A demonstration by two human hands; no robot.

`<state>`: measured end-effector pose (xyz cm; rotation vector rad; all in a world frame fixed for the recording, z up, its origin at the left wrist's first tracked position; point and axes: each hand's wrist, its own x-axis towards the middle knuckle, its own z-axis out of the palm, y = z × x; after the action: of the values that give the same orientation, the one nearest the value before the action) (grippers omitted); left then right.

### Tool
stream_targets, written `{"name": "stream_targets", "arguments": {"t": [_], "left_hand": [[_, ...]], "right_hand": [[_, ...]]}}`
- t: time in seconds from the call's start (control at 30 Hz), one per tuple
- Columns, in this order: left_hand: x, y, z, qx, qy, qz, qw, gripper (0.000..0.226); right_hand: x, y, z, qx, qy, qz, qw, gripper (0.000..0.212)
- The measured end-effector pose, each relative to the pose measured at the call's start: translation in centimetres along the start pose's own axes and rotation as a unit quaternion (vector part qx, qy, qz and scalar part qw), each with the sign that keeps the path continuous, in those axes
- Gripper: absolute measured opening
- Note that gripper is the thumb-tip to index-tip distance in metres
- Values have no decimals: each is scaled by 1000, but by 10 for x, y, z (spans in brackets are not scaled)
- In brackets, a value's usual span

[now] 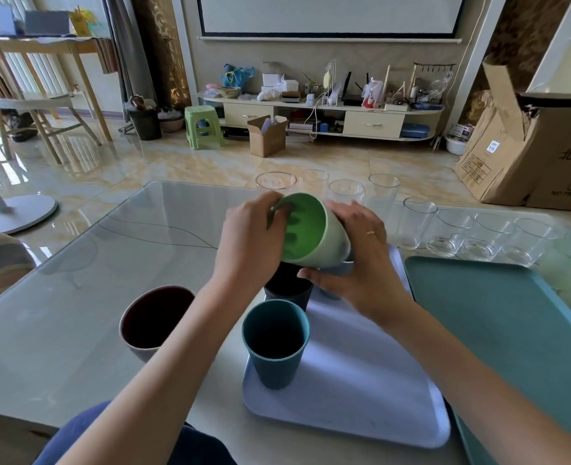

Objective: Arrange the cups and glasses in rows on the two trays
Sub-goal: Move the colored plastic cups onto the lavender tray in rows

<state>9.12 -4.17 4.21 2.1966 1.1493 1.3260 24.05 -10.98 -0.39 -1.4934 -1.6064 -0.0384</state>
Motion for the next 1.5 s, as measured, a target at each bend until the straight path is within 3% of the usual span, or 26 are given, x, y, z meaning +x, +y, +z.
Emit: {"name": "stream_targets", "arguments": {"t": [0.1, 0.2, 0.3, 0.4, 0.5, 0.63, 1.1, 1.27, 1.4, 1.5], "left_hand": [[-6, 3, 2, -49, -17, 8, 999, 28], [0, -5, -5, -107, -29, -76, 991, 31], [5, -25, -9, 46, -92, -115, 988, 25], [0, -37, -7, 192, -183, -143, 953, 26], [-4, -37, -2, 226, -272, -169, 920, 32], [-9, -36, 3, 192, -379, -208, 881, 34], [-5, -33, 1, 150, -401, -222, 876, 20], [-4, -33, -1, 131, -410, -243, 870, 26], [-1, -42, -14, 100, -365, -273, 884, 29], [0, -59, -33, 112, -298, -283, 905, 21]], "right_hand": [[-3, 2, -3, -6, 20, 32, 999, 85], [-21, 12, -16, 110, 23, 140, 984, 77], [-46, 21, -27, 201, 21, 215, 955, 76], [-69, 29, -23, 224, 2, 263, 938, 62], [-84, 39, -6, 225, -19, 288, 931, 63], [-92, 48, 17, 231, -49, 306, 922, 64], [-89, 49, 32, 248, -40, 321, 913, 71], [-89, 48, 27, 227, -84, 333, 911, 81], [-98, 45, 9, 173, -116, 335, 919, 110], [-103, 37, -9, 147, -137, 319, 926, 113]]}}
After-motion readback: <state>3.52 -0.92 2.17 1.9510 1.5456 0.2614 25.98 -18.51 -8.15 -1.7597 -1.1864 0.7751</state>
